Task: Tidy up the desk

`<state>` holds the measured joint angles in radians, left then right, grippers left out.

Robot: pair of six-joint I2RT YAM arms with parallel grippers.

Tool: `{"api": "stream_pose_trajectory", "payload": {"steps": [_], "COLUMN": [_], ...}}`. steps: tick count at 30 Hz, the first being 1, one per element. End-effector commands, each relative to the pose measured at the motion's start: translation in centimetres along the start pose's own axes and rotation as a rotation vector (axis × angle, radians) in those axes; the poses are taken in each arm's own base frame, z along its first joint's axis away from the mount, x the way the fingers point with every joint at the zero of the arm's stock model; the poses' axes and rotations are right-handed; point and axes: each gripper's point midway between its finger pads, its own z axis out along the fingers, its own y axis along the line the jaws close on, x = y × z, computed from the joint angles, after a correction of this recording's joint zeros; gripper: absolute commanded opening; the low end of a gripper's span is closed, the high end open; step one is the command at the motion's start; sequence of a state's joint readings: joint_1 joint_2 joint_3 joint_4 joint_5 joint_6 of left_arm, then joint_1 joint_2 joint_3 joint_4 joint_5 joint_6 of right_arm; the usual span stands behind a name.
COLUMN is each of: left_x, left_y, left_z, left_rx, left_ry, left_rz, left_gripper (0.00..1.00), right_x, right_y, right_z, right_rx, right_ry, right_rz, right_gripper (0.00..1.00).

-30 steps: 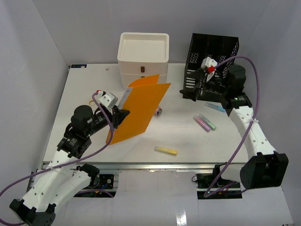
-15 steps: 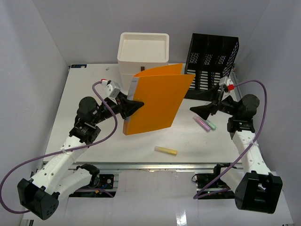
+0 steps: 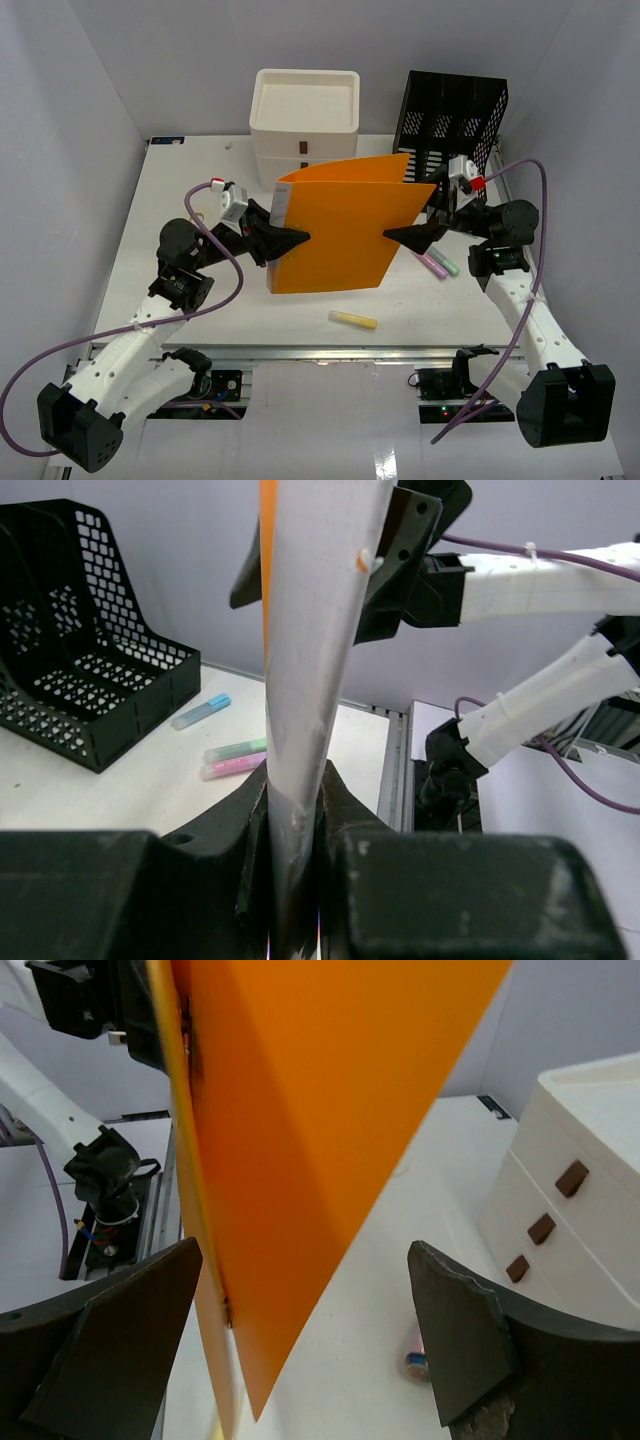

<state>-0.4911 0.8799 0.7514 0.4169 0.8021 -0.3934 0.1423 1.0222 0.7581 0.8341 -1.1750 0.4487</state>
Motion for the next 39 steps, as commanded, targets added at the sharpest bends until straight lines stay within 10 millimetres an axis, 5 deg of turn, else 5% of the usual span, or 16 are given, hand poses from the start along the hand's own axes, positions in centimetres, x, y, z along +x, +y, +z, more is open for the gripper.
{"api": "stream_pose_trajectory", "payload": {"steps": [1, 4, 8, 16, 20, 25, 31, 34, 39], "left_x": [-1.4, -1.2, -0.9, -0.8, -0.7, -0.5, -0.8, -1.3, -1.9], "left_y": [-2.9, -3.8, -3.9, -2.1, -1.5, -0.7, -0.1, 0.2, 0.5], "left_z": [-0.5, -0.7, -0.8, 0.1, 0.5, 0.0, -0.2, -0.3, -0.8], "left_rx": [0.125, 0.176, 0.182, 0.132, 0.119, 0.038, -0.01, -0.044, -0.091], "left_ry": [-0.041, -0.044, -0.044, -0.038, -0.026, -0.053, -0.056, -0.06, -0.052], "left_rz": [0.043, 0.05, 0.041, 0.034, 0.015, 0.008, 0.011, 0.03, 0.063], "left_gripper": [0.0, 0.0, 0.0, 0.0, 0.05, 0.37, 0.86, 0.95, 0.97], "right_x": [-2.7, -2.6, -2.6, -2.3, -3.0, -3.6, -5.3, -6.2, -6.4], "right_y": [0.3, 1.9, 3.9, 5.3, 5.8, 6.3, 6.0, 5.4, 3.7], "right_z": [1.6, 1.5, 1.2, 0.9, 0.8, 0.7, 1.0, 1.2, 1.2], "right_rx": [-0.063, -0.16, -0.263, -0.325, -0.322, -0.316, -0.289, -0.26, -0.192], "right_ry": [-0.045, -0.055, -0.057, -0.023, -0.032, -0.032, -0.036, -0.044, -0.045], "right_rz": [-0.162, -0.162, -0.154, -0.149, -0.159, -0.184, -0.19, -0.223, -0.189], "right_gripper": [0.91, 0.98, 0.82, 0.08, 0.08, 0.08, 0.08, 0.08, 0.08]}}
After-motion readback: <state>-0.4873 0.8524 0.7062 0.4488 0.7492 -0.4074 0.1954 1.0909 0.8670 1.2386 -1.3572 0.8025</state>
